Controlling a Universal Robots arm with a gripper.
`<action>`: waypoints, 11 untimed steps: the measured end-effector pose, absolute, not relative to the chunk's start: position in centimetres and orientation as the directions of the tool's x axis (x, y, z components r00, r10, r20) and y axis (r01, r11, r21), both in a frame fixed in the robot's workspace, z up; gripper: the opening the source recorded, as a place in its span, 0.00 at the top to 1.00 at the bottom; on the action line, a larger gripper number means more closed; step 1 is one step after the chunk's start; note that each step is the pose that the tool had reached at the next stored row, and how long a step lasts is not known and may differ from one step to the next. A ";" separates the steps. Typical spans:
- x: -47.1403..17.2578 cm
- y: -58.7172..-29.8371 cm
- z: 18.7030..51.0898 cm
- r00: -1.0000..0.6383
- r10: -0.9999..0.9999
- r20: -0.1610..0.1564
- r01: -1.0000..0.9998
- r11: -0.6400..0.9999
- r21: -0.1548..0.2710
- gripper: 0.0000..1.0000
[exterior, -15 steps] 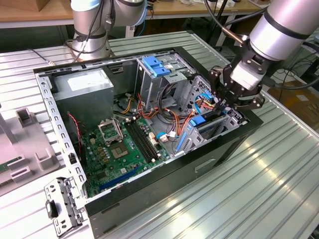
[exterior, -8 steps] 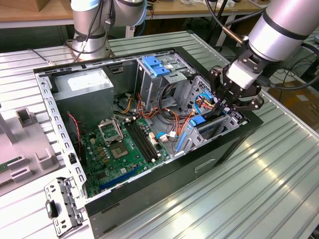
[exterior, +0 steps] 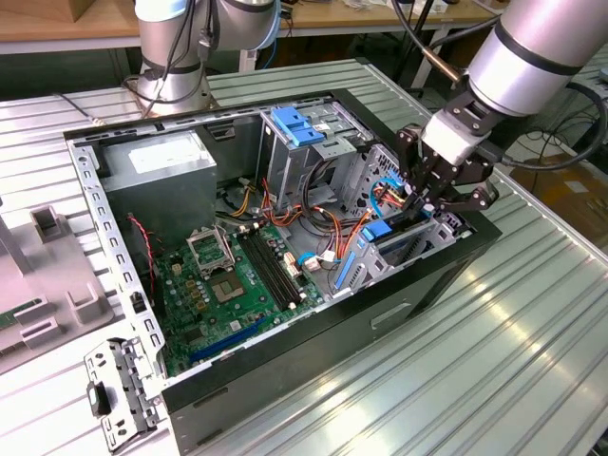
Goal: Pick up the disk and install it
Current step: 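Insert the first disk wire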
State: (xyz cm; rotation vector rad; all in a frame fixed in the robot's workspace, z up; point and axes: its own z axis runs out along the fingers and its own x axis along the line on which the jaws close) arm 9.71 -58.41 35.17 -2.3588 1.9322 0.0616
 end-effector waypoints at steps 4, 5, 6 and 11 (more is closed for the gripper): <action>9.7 -58.4 35.0 0.178 -0.980 -0.091 -0.984 -0.174 -0.046 0.82; 9.7 -58.4 35.0 0.178 -0.980 -0.091 -0.984 -0.174 -0.046 0.82; 9.8 -58.4 35.0 0.178 -0.980 -0.092 -0.984 -0.174 -0.046 0.82; 9.8 -58.4 34.8 0.154 -0.983 -0.102 -0.988 -0.150 -0.048 0.82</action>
